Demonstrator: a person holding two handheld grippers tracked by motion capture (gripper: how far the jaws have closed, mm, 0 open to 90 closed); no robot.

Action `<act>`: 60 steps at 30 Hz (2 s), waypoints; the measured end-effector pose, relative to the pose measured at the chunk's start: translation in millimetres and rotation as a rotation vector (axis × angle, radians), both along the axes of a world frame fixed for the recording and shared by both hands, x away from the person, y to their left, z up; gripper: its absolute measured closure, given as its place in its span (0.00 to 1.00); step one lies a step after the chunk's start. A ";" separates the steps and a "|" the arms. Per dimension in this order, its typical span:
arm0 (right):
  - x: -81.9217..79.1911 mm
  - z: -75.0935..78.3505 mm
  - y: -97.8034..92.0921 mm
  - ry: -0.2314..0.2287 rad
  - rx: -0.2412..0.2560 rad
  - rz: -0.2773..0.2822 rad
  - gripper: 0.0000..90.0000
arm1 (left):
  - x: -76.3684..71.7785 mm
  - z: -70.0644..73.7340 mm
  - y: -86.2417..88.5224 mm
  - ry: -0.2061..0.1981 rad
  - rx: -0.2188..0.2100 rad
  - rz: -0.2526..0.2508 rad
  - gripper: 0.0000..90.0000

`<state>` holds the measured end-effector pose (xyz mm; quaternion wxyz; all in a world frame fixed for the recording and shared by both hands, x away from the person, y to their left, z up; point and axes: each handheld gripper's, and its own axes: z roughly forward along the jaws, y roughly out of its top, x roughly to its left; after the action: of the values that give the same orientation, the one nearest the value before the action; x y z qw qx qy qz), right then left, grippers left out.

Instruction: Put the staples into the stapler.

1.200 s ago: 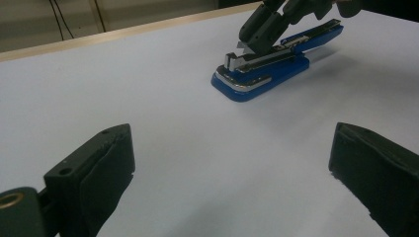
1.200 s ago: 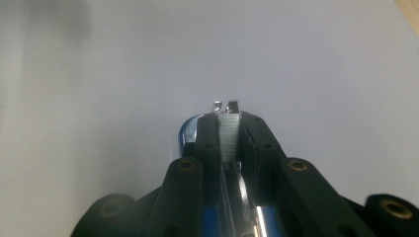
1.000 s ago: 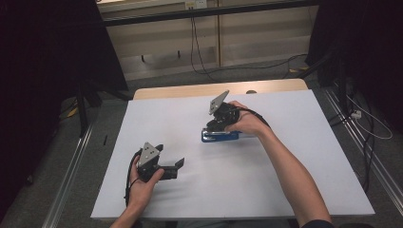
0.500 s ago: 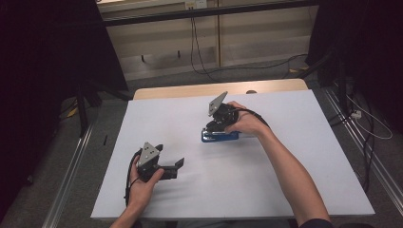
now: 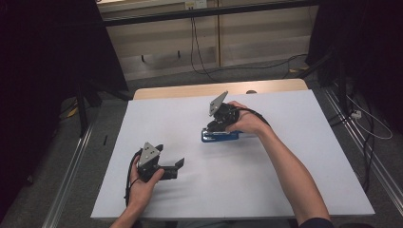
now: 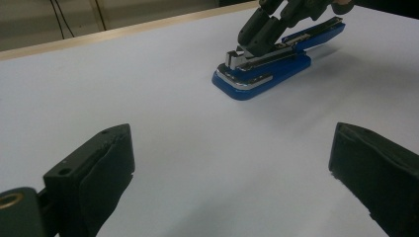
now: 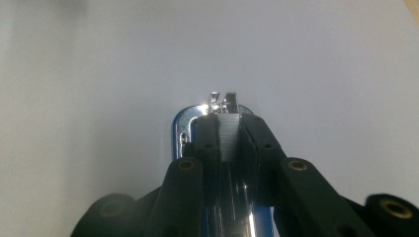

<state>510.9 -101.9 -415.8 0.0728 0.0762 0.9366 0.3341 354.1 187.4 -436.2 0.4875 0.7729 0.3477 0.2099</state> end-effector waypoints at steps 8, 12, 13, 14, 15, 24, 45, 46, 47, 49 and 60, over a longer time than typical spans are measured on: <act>0.1 -0.2 1.1 -0.004 -0.002 0.015 0.88 | -0.3 0.3 0.1 -0.001 -0.002 -0.001 0.04; 0.3 -0.2 1.2 -0.008 -0.003 0.019 0.88 | 0.0 0.2 0.3 -0.001 0.000 -0.002 0.04; 0.4 -0.2 1.2 -0.007 -0.003 0.019 0.88 | 0.0 0.1 0.0 0.000 0.000 -0.001 0.04; 0.4 -0.2 1.2 -0.005 -0.003 0.018 0.88 | 0.0 0.1 0.0 0.000 -0.002 -0.003 0.04; 0.6 -0.2 1.2 -0.004 -0.004 0.017 0.88 | -0.2 0.1 -0.1 -0.001 -0.002 -0.001 0.04; 1.8 0.2 3.7 0.000 -0.007 0.020 0.88 | 0.0 -0.2 -0.4 0.001 -0.003 -0.003 0.04; 1.4 -1.5 2.9 0.041 0.029 -0.085 0.64 | 0.0 0.1 0.1 0.003 -0.004 -0.006 0.04; 1.7 -1.8 2.1 0.038 0.037 -0.096 0.61 | 0.0 0.3 0.3 0.001 -0.002 -0.006 0.04; 0.9 -1.9 1.2 0.039 0.041 -0.108 0.60 | 0.1 0.2 0.3 0.001 -0.004 -0.006 0.04; -1.2 -2.9 -0.7 0.047 0.055 -0.135 0.54 | 0.3 -0.1 0.4 0.003 -0.004 -0.004 0.04; -11.6 -0.1 -16.5 0.031 0.140 -0.279 0.27 | 0.6 -0.7 -0.2 0.009 0.003 -0.003 0.04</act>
<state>499.3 -118.4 -415.9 0.0986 0.2157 0.8924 0.3839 354.7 187.2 -436.8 0.4852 0.7749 0.3485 0.2064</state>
